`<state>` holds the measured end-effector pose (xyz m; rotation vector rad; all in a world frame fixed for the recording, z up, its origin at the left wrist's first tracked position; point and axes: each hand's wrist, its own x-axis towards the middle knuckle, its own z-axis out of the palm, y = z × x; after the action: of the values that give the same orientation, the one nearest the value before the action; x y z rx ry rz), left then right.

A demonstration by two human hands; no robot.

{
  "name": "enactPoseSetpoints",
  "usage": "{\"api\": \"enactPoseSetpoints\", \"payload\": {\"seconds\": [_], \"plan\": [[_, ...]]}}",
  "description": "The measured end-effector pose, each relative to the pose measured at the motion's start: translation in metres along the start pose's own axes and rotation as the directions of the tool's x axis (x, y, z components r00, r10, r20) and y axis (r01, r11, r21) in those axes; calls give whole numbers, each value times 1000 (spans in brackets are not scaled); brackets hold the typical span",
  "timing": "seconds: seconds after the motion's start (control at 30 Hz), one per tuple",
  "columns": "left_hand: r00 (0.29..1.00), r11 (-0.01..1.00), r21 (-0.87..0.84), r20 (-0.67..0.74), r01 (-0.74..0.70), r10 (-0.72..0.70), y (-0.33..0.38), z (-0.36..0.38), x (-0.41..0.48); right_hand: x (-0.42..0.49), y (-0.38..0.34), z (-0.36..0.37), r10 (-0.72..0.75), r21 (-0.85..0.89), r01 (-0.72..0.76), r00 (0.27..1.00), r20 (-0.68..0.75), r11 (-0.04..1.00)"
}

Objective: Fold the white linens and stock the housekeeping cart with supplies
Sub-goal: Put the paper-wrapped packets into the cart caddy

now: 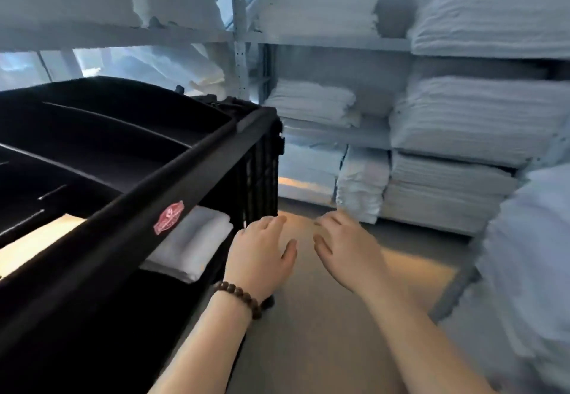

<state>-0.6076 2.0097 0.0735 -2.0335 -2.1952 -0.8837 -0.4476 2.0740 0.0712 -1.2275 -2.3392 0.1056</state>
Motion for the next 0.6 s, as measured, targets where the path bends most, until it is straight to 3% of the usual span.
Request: {"api": "enactPoseSetpoints", "payload": {"seconds": [0.17,0.3,0.6], "plan": [[969,989,-32,202,-141,145,55,66,-19,-80,55,-8,246,-80,-245,969,6,966],[909,966,-89,325,-245,260,105,112,-44,-152,91,-26,440,-102,-439,898,-13,893],[763,860,-279,399,-427,508,223,165,-124,-326,127,-72,717,-126,-724,689,-103,678]]}}
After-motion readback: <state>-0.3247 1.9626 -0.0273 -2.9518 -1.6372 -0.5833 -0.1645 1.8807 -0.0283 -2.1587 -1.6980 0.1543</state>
